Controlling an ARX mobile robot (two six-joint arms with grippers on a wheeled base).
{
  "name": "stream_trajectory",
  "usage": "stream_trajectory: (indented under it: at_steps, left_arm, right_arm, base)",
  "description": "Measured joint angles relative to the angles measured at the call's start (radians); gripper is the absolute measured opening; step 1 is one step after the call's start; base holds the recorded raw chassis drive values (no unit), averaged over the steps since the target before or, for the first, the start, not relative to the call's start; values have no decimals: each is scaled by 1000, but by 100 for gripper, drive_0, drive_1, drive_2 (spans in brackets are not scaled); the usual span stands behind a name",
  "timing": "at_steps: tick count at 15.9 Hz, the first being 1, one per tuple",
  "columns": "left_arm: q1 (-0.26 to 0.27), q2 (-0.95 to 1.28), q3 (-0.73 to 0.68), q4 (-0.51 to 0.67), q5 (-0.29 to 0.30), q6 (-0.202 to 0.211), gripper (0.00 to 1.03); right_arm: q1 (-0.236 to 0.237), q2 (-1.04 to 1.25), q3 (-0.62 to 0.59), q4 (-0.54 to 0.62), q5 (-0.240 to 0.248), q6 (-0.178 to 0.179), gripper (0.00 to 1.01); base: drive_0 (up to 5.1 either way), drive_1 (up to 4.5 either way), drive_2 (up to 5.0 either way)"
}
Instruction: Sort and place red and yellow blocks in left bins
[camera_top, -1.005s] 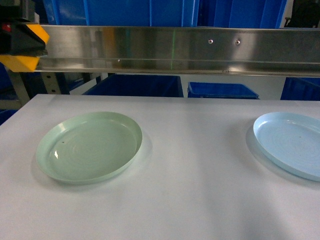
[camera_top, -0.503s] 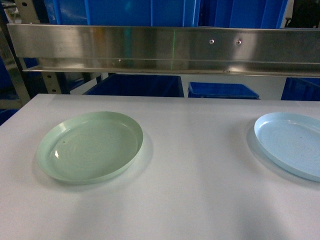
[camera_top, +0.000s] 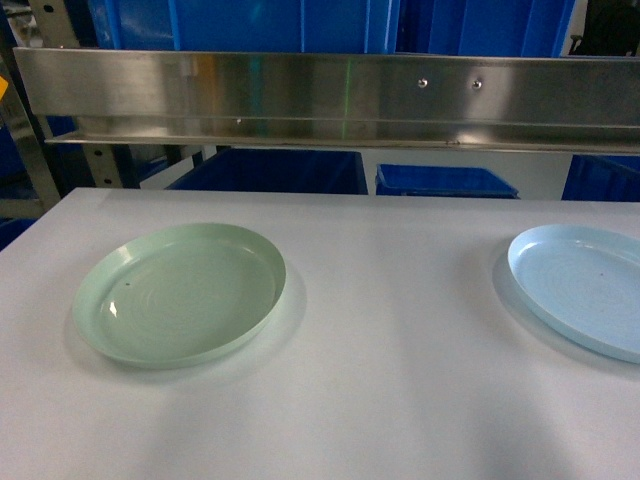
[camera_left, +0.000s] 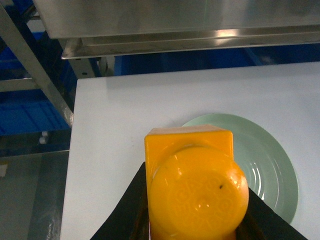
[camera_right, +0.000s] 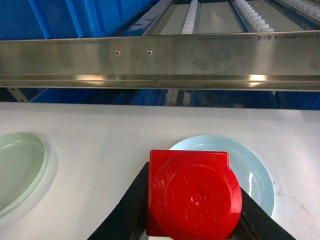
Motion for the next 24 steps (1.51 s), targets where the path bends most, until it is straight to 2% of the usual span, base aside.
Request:
stream_trajectory:
  at_steps: [10, 15, 24]
  left_arm:
    - [-9, 4, 0, 23, 13, 0, 28]
    - [-14, 3, 1, 21, 16, 1, 28]
    - [-10, 3, 1, 23, 16, 1, 28]
  right_arm:
    - [0, 2, 0, -1, 0, 0, 28]
    - [-6, 4, 0, -3, 0, 0, 28]
    - [-5, 2, 0, -2, -3, 0, 28]
  base:
    - [0, 0, 0]
    - [-388, -83, 462]
    - [-502, 243, 243]
